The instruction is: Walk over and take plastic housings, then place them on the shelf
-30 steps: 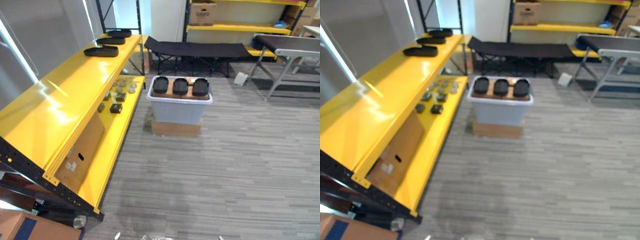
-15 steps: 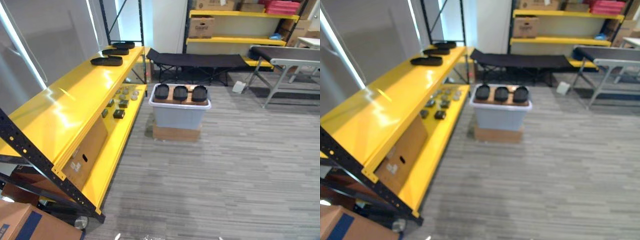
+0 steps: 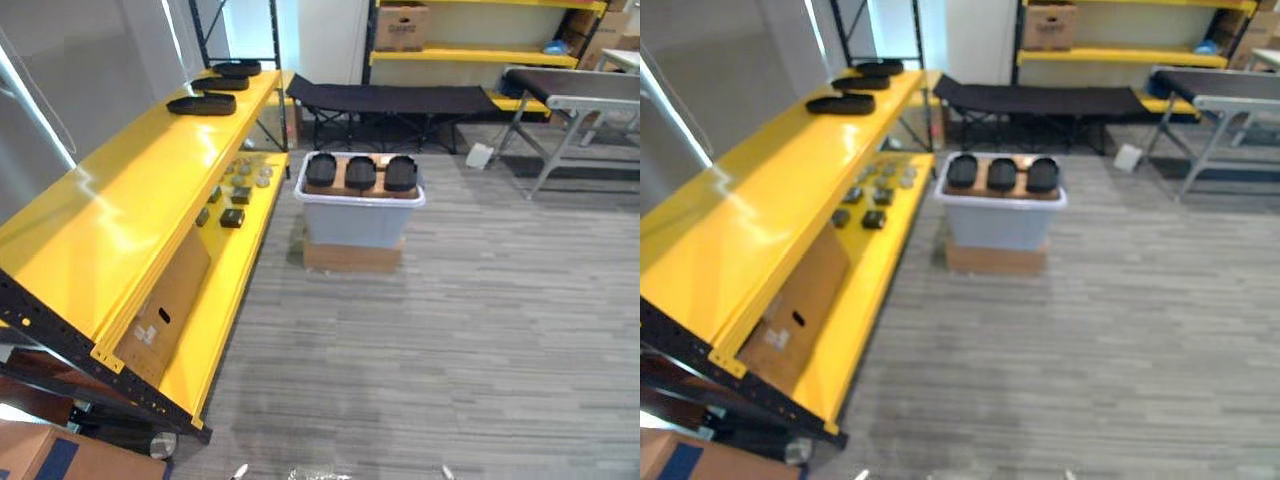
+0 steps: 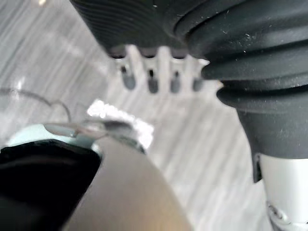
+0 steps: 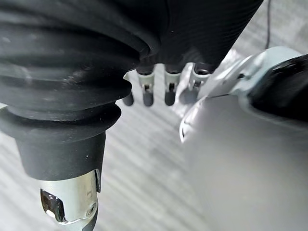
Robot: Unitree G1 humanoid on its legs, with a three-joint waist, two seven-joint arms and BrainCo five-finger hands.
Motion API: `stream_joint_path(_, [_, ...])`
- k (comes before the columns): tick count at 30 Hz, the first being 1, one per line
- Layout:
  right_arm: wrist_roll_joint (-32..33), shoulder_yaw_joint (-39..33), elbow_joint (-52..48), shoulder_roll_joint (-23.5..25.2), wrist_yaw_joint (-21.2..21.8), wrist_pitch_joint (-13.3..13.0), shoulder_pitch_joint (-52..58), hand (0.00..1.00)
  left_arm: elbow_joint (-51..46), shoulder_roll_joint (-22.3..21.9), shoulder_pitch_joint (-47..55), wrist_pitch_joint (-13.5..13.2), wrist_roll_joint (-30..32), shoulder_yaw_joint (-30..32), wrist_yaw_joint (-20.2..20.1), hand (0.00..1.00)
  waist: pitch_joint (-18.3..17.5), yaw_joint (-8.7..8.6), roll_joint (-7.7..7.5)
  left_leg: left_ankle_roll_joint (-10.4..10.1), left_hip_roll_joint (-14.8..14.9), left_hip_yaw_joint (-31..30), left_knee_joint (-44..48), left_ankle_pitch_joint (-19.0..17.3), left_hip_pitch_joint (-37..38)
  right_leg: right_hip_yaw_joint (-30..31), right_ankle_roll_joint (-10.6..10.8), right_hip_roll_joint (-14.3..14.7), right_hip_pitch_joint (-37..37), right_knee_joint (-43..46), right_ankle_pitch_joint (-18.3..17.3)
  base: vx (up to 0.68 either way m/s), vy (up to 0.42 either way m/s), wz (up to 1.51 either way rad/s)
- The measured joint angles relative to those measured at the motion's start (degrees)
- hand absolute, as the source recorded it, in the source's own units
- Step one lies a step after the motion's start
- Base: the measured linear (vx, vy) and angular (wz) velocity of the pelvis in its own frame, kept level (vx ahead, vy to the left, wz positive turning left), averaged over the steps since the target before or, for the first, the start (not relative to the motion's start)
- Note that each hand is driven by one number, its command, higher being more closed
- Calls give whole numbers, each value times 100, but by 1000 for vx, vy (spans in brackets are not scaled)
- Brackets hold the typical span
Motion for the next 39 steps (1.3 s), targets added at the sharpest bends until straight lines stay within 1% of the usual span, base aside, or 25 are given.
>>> stream_joint_path(1, [-6, -32, -57, 80, 85, 2, 29, 0, -15, 57, 9, 45, -10, 2, 8, 0, 53, -24, -111, -30, 38, 15, 0, -107, 165, -36, -40, -60, -227, 433, -232, 95, 56, 0])
stream_joint_path(2, [-6, -34, -55, 99, 93, 2, 35, 0, -17, 66, 6, 52, -10, 2, 8, 0, 42, -24, -91, -46, 49, 19, 0, -119, 198, -42, -12, -44, -237, 400, -256, 121, 49, 4])
stream_joint_path(7, [-11, -105, -60, 308, 112, 9, 86, 0, -19, 55, -1, 104, 8, 149, 12, 0, 64, -131, -117, -323, 299, 21, 222, -325, 279, -154, 82, 244, -409, -948, -204, 275, -45, 4])
stream_joint_path(10, [-39, -90, -60, 352, 137, 69, 92, 0, -90, -15, -23, 94, 192, 447, -13, 0, 90, -123, -173, -661, 548, 178, 660, -700, 339, -396, 59, 379, -403, -1630, 277, 303, -150, -20])
stream_joint_path(11, [-96, -91, -59, 402, 165, 119, 121, 0, -97, 20, -20, 94, 196, 525, -39, 0, 117, -126, -270, -786, 547, 199, 743, -859, 450, -395, -10, 350, -368, -1746, 639, 315, -240, -17])
stream_joint_path(12, [-125, -155, -44, 406, 188, 160, 147, 0, -82, -18, -40, 88, 187, 633, -45, 0, 160, -134, -280, -909, 601, 200, 797, -1022, 625, -388, -256, 355, -329, -1587, 769, 395, -291, -8])
stream_joint_path(13, [-176, -168, -68, 322, 198, 174, 154, 0, -98, -100, -36, 79, 181, 637, -49, 0, 135, -131, -164, -952, 744, 219, 825, -1044, 660, -448, -226, 436, -328, -1466, 681, 349, -253, 6])
stream_joint_path(15, [-318, -221, -68, 203, 178, 188, 163, 0, -216, -307, -82, 46, 43, 676, -42, 0, 155, -143, 29, -1081, 1022, 214, 1102, -1065, 671, -529, -306, 626, -375, -1136, 49, 330, -215, 1])
stream_joint_path(16, [-347, -227, -67, 194, 180, 188, 161, 0, -248, -335, -77, 43, -84, 689, -42, 0, 163, -140, 37, -1128, 1074, 197, 1248, -1036, 628, -527, -332, 651, -362, -1085, -42, 320, -227, -11])
stream_joint_path(19, [-454, -319, -63, 176, 183, 193, 130, 0, -366, -510, -23, -115, -350, 986, -34, 0, 110, -124, 105, -1064, 1598, -120, 3153, -977, -146, -525, -362, 902, -83, -1257, -289, 331, -241, -10])
stream_joint_path(21, [-590, -324, -43, 94, 185, 180, 120, 0, -668, -613, -58, -257, -574, 1359, 0, 0, 122, -101, 237, -1047, 2186, -603, 5560, -856, -1253, -507, -417, 1232, 501, -1815, -320, 327, -148, -3])
stream_joint_path(22, [-661, -325, -22, 90, 186, 158, 107, 0, -709, -620, -59, -297, -579, 1413, 16, 0, 129, -95, 230, -1024, 2210, -667, 5876, -870, -1472, -496, -431, 1265, 678, -1926, -315, 275, -55, -12])
stream_joint_path(24, [-722, -342, 191, 63, 188, 81, -13, 0, -759, -626, -106, -358, -560, 1398, -20, 0, 138, 37, 175, -863, 1976, -742, 5977, -1000, -1954, -375, -429, 1261, 1089, -2238, -261, 317, -11, -36])
stream_joint_path(25, [-802, -395, 288, 56, 189, 16, -228, 0, -796, -637, -127, -386, -548, 1378, -90, 0, 153, 181, 138, -737, 1550, -784, 5188, -1112, -2236, -211, -378, 1135, 1291, -2381, -223, 292, 75, -64])
stream_joint_path(26, [-802, -426, 298, 70, 190, 17, -336, 0, -796, -675, -115, -405, -510, 1366, -97, 0, 161, 219, 116, -728, 1352, -775, 4642, -1110, -2299, -134, -344, 1064, 1346, -2423, -229, 359, 164, -70])
stream_joint_path(27, [-802, -444, 292, 97, 193, 16, -502, 0, -772, -717, -73, -415, -495, 1334, -95, 0, 182, 236, 87, -706, 1060, -774, 3734, -1034, -2387, -31, -206, 940, 1411, -2470, -257, 394, 274, -55])
stream_joint_path(28, [-804, -425, 279, 110, 203, 22, -617, 0, -795, -719, -53, -435, -489, 1396, -99, 0, 211, 328, 53, -336, 776, -782, 2729, -234, -2438, 129, -5, 802, 1533, -2478, -428, 419, 278, -48])
stream_joint_path(30, [-806, -48, 126, 225, 217, 41, -673, 0, -789, -645, 30, -478, -281, 1426, -85, 0, 165, 413, -110, -161, 544, -627, 2608, -353, -2262, 271, -9, 639, 1623, -2577, -440, 417, 193, -16])
stream_joint_path(31, [-805, 58, 105, 221, 228, 41, -703, 0, -791, -635, 27, -504, -269, 1432, -86, 0, 234, 419, -147, -117, 549, -601, 2750, -442, -2269, 303, -28, 643, 1701, -2620, -403, 425, 172, -9])
stream_joint_path(33, [-807, 286, 75, 314, 229, 38, -992, 0, -743, -571, 16, -562, -286, 1540, -79, 0, 469, 621, -289, -446, 716, -327, 3877, -804, -2676, 579, -81, 533, 1912, -2757, -211, 320, 210, -21])
stream_joint_path(34, [-814, 275, 66, 303, 223, 41, -982, 0, -709, -571, 6, -556, -278, 1533, -55, 0, 420, 633, -264, -450, 696, -433, 3537, -763, -2615, 652, -59, 544, 1906, -2679, -231, 221, 211, -15])
stream_joint_path(35, [-909, 256, 84, 272, 175, 44, -1001, 0, -620, -610, 26, -545, -263, 1511, -35, 0, 389, 662, -196, 53, 568, -491, 3100, -932, -2369, 798, -14, 538, 1787, -2248, -299, 227, 193, -5])
stream_joint_path(37, [-1011, 305, 181, 301, 191, 57, -990, 0, -489, -445, 50, -562, -261, 1304, 27, 0, 351, 607, -267, 46, 317, -431, 2591, -928, -1909, 1090, 532, 216, 1077, -467, -382, 279, 168, 4])
stream_joint_path(38, [-1160, 301, 190, 276, 184, 30, -1012, 0, -483, -415, 70, -575, -262, 1238, 70, 0, 351, 569, -270, 75, 217, -386, 2364, -909, -1588, 1129, 1015, 54, 627, 676, -208, 334, 113, 4])
stream_joint_path(39, [-1305, 289, 195, 247, 189, 13, -1044, 0, -481, -406, 102, -618, -288, 1210, 154, 0, 346, 502, -276, 133, 145, -347, 2157, -873, -1227, 874, 863, -124, 306, 1414, -295, 425, 105, 2])
